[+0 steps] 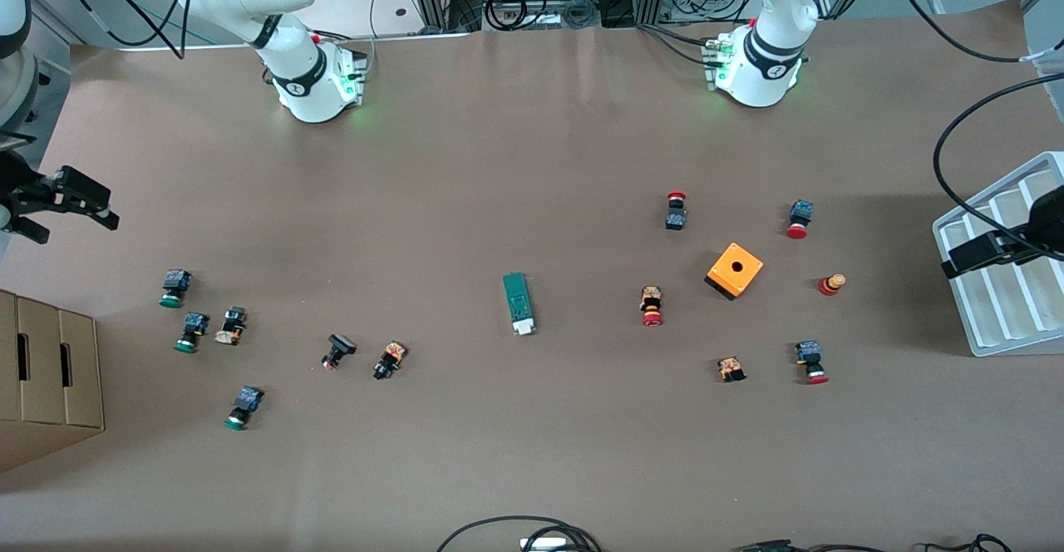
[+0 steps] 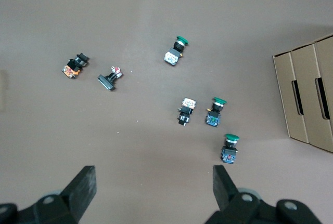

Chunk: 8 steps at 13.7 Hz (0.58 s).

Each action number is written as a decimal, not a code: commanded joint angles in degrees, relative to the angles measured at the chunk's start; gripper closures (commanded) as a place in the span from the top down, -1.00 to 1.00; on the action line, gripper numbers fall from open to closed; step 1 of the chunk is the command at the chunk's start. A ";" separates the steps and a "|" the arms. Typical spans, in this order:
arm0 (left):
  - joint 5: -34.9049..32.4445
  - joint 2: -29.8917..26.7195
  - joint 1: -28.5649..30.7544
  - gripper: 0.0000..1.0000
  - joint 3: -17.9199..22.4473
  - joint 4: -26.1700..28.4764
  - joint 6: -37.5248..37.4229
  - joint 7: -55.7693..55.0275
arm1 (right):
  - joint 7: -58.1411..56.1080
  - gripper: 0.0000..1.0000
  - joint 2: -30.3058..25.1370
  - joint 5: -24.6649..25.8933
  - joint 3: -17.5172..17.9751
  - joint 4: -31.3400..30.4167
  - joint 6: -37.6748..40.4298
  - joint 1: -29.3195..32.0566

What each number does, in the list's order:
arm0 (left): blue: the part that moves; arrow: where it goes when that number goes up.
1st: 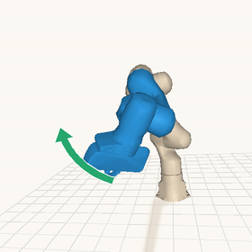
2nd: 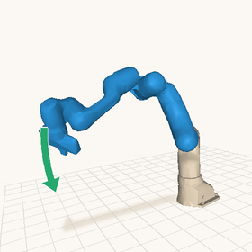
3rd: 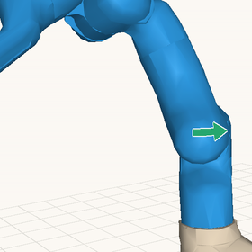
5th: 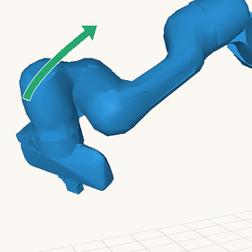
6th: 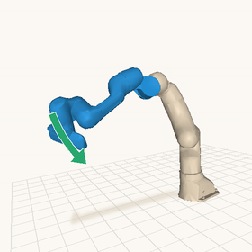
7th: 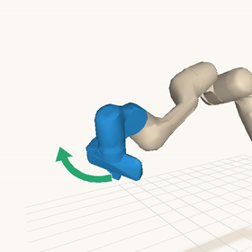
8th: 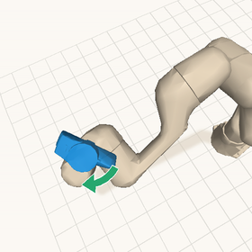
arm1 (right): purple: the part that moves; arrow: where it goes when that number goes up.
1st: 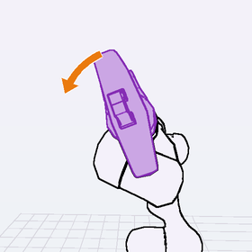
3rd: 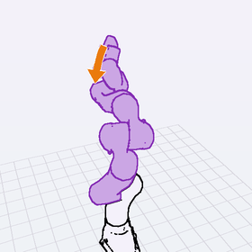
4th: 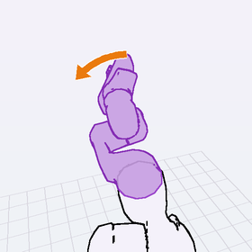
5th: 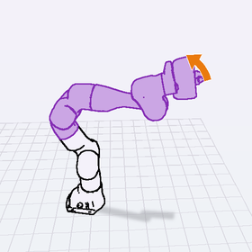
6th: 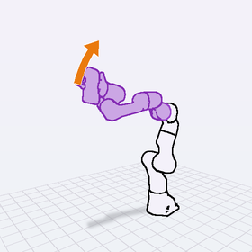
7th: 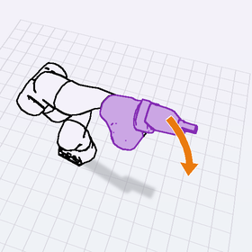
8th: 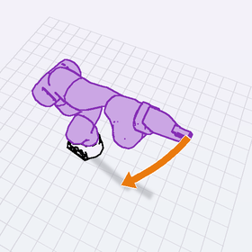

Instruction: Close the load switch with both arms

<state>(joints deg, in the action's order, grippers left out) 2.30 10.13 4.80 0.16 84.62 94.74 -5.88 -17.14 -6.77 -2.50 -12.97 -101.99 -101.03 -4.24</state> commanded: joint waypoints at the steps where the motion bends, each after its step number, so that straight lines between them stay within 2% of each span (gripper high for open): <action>1: 0.25 -1.16 -0.40 1.00 -0.24 -0.33 -3.67 1.13 | -0.96 1.00 0.09 1.27 -0.39 1.44 0.75 -0.06; 8: 0.51 -2.13 -0.76 1.00 -0.60 -0.33 -4.04 1.31 | -1.67 1.00 0.44 0.92 -0.39 1.36 0.48 0.02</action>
<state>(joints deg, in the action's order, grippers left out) 2.31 8.77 4.18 -0.49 84.41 91.82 -5.44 -18.07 -6.75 -2.50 -13.23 -101.58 -101.03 -4.17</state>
